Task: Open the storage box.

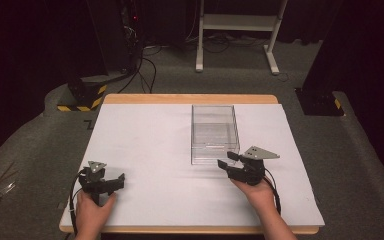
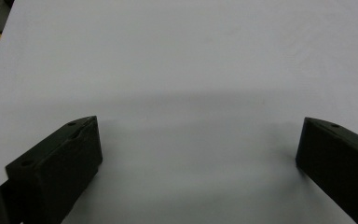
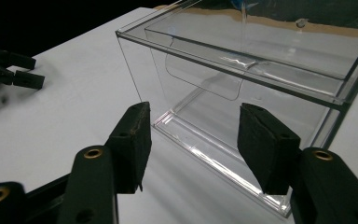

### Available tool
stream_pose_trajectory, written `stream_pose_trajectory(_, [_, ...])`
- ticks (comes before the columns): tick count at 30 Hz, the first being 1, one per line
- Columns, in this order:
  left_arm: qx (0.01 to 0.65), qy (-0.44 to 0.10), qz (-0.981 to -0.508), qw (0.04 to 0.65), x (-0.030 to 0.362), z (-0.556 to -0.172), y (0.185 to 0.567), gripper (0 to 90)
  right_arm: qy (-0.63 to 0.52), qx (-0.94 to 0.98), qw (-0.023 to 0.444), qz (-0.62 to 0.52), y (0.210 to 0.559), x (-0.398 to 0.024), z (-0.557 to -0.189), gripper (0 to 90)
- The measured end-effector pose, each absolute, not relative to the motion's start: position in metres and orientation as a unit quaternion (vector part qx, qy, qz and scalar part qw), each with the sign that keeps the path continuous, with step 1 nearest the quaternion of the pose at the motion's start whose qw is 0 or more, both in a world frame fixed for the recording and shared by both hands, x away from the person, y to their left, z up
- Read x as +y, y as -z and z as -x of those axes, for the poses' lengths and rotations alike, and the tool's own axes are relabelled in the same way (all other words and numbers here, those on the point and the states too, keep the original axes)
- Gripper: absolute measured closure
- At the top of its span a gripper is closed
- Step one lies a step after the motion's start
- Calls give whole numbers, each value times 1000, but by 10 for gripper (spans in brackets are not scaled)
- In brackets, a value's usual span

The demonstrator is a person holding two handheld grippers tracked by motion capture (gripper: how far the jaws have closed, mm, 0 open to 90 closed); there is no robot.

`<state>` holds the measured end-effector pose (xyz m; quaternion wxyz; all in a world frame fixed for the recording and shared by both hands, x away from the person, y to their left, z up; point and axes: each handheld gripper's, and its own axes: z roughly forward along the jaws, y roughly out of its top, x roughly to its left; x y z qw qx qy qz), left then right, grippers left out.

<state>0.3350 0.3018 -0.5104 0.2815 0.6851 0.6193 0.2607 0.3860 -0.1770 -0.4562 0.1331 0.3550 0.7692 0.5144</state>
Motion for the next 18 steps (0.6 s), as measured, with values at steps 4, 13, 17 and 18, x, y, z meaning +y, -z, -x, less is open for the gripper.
stream_pose_trajectory(4, [619, -261, -685, 282, 302, -335, 510, 4, -517, 768, 122, -357, 457, -175, -389, 419])
stream_pose_trajectory(13, [619, -261, -685, 282, 302, -335, 510, 4, -521, 762, 128, -362, 458, -174, -392, 534])
stream_pose_trajectory(17, [619, -261, -685, 282, 302, -335, 510, 4, -524, 758, 126, -367, 459, -175, -396, 587])
stream_pose_trajectory(18, [619, -261, -685, 282, 302, -335, 510, 4, -527, 756, 125, -366, 459, -176, -397, 596])
